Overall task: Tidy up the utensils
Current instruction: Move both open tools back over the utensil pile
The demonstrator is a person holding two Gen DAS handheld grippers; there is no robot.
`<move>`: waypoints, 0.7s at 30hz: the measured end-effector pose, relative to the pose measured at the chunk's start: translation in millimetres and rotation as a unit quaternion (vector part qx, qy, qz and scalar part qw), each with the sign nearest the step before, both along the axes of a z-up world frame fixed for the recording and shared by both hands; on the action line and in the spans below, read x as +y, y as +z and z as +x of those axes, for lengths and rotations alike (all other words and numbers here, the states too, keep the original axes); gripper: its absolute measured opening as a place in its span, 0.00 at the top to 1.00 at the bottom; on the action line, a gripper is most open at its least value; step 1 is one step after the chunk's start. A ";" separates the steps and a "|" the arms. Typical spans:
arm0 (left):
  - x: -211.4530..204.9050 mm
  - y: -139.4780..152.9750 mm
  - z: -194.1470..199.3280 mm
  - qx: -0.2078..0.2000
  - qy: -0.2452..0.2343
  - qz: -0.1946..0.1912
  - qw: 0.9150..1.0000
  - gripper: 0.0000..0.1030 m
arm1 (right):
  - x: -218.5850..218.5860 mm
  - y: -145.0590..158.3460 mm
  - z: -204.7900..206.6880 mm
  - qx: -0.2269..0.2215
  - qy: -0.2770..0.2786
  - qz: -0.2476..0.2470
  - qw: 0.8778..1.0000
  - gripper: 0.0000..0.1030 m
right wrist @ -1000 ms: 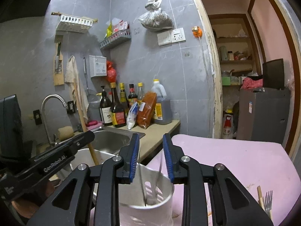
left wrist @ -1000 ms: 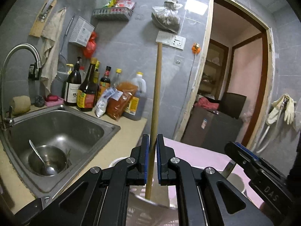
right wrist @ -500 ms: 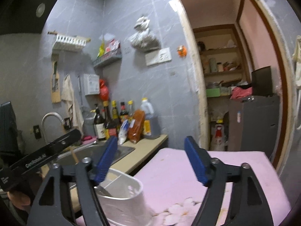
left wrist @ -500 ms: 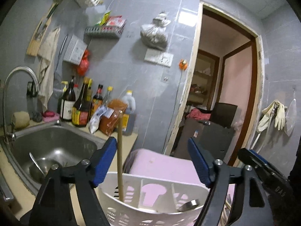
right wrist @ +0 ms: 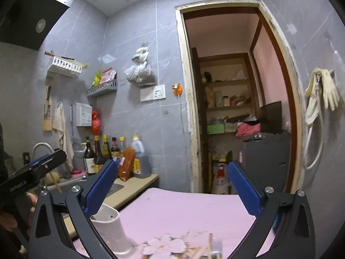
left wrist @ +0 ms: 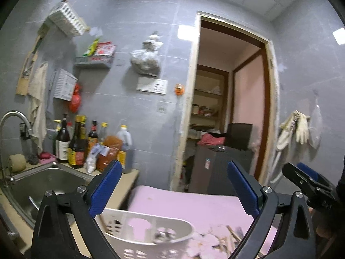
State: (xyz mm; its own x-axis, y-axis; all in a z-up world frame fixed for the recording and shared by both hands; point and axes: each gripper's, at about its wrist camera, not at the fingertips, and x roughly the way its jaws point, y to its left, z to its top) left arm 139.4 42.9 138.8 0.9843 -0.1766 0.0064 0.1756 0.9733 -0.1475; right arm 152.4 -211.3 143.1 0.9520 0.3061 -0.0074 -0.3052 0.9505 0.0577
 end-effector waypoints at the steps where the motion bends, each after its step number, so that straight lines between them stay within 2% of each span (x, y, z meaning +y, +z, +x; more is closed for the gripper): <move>1: -6.2 -1.7 -0.6 0.004 -0.009 0.002 1.000 0.07 | -3.9 0.0 -3.9 -0.001 -0.004 -0.006 1.000 0.00; 11: -66.9 -32.4 5.2 0.068 -0.088 0.031 0.993 0.07 | -47.1 -18.0 -18.1 0.020 -0.047 -0.061 0.997 0.00; 15: -88.9 -52.4 12.0 0.101 -0.111 0.051 0.987 0.07 | -63.0 -35.3 -14.1 0.046 -0.062 -0.076 0.994 0.00; 19: -108.2 -76.3 24.6 0.151 -0.129 0.074 0.977 0.07 | -75.8 -54.4 -4.1 0.089 -0.061 -0.081 0.991 0.00; 21: -115.1 -86.6 30.8 0.176 -0.135 0.081 0.972 0.07 | -80.1 -64.5 1.8 0.114 -0.056 -0.085 0.988 0.04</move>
State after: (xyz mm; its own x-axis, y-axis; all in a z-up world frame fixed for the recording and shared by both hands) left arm 170.1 -72.2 52.2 0.8384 -0.3987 -0.3716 0.3937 0.9145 -0.0930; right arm 154.2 -291.4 78.6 0.9476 0.1756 -0.2668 -0.1956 0.9794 -0.0500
